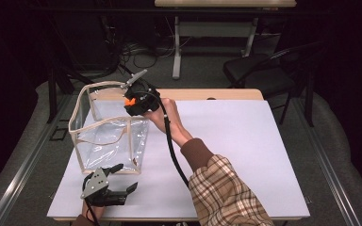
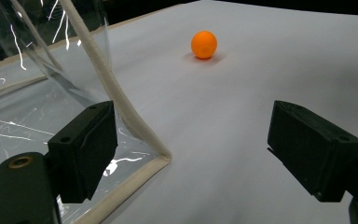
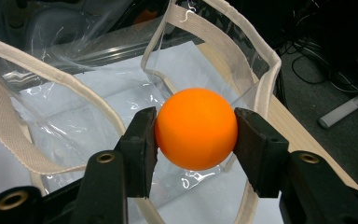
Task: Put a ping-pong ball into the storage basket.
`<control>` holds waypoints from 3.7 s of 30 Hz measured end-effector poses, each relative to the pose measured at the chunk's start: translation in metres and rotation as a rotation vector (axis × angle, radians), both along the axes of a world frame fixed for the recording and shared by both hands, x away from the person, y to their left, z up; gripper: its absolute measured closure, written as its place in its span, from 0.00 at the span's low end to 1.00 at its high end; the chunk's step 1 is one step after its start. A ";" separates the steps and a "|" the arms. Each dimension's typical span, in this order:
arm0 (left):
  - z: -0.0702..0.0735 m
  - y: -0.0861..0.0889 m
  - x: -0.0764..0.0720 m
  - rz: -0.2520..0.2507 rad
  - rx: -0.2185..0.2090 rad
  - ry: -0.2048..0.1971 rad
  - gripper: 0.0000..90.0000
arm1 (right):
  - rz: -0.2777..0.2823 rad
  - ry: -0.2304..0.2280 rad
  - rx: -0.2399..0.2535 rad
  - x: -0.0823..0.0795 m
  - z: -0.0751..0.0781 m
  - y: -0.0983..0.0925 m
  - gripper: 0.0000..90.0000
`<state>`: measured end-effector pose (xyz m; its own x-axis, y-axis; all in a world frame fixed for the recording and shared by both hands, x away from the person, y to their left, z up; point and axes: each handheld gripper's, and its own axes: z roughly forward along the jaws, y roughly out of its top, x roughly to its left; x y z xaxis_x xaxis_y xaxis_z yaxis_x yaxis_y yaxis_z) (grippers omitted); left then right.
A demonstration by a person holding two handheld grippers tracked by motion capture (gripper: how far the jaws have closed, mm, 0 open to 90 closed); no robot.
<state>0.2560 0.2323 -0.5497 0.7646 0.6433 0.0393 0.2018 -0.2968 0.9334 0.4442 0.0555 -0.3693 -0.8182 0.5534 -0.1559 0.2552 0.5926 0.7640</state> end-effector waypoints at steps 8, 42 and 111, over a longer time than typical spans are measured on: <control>0.000 -0.001 0.000 0.001 0.006 -0.001 0.18 | -0.018 0.026 0.004 0.008 -0.005 -0.004 0.57; 0.000 0.000 0.000 -0.001 0.008 0.001 0.18 | 0.006 0.094 0.037 0.011 -0.006 -0.012 0.32; -0.002 -0.002 -0.001 0.014 0.029 0.007 0.18 | -0.183 0.100 0.064 -0.072 -0.134 -0.179 0.00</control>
<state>0.2550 0.2303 -0.5513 0.7559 0.6525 0.0531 0.2121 -0.3209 0.9231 0.3719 -0.1237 -0.5034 -0.7132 0.6999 -0.0388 0.4305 0.4810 0.7637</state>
